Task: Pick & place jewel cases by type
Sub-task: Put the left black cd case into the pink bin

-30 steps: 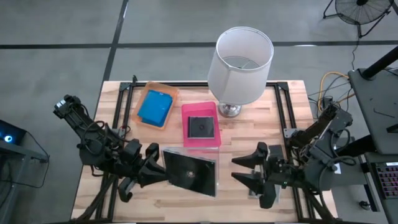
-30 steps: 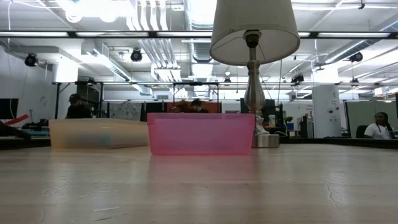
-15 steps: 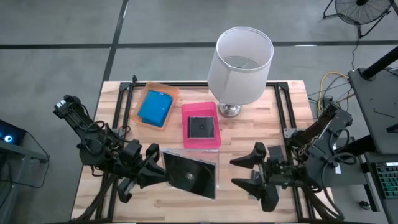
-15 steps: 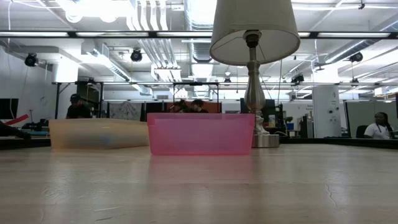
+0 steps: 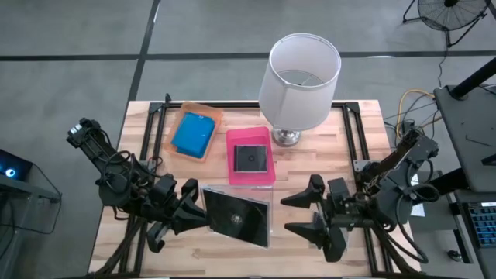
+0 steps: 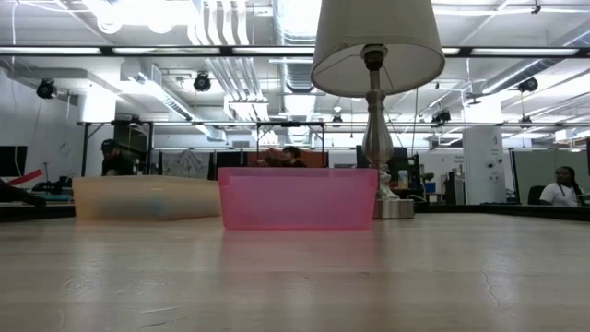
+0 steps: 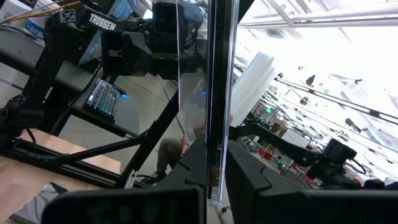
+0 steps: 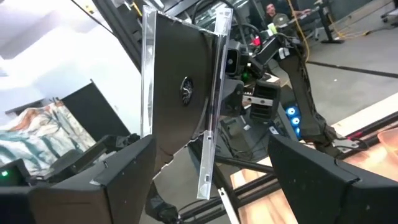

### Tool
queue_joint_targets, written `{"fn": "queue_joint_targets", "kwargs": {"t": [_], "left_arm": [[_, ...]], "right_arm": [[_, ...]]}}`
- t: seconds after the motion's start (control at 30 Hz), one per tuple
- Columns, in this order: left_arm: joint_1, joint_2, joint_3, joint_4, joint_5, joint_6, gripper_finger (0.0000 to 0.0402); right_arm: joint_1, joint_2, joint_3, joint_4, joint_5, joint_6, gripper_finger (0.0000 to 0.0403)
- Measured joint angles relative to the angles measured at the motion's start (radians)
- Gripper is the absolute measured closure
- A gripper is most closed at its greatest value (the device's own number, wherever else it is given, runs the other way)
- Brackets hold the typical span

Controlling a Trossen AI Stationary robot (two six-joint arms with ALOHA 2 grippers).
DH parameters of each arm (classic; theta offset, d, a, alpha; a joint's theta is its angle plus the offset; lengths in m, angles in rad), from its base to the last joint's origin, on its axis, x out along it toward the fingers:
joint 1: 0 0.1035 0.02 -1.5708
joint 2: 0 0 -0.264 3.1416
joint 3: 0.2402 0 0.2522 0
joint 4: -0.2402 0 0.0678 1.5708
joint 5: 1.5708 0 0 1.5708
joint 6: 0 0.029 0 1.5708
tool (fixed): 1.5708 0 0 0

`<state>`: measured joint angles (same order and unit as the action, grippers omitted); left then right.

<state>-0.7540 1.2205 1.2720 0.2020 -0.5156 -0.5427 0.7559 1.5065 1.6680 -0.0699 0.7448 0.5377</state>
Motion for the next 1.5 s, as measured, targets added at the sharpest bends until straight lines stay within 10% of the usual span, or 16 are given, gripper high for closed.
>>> {"fn": "queue_joint_targets", "kwargs": {"t": [0.63, 1.5], "left_arm": [[0.003, 0.0, 0.0, -0.047, -0.145, -0.009, 0.0394], [0.013, -0.002, 0.027, -0.291, -0.079, 0.086, 0.0394]], "right_arm": [[-0.037, 0.0, 0.0, -0.012, -0.024, -0.048, 0.0101], [-0.043, 0.001, 0.0, -0.056, -0.013, -0.212, 0.0101]]}}
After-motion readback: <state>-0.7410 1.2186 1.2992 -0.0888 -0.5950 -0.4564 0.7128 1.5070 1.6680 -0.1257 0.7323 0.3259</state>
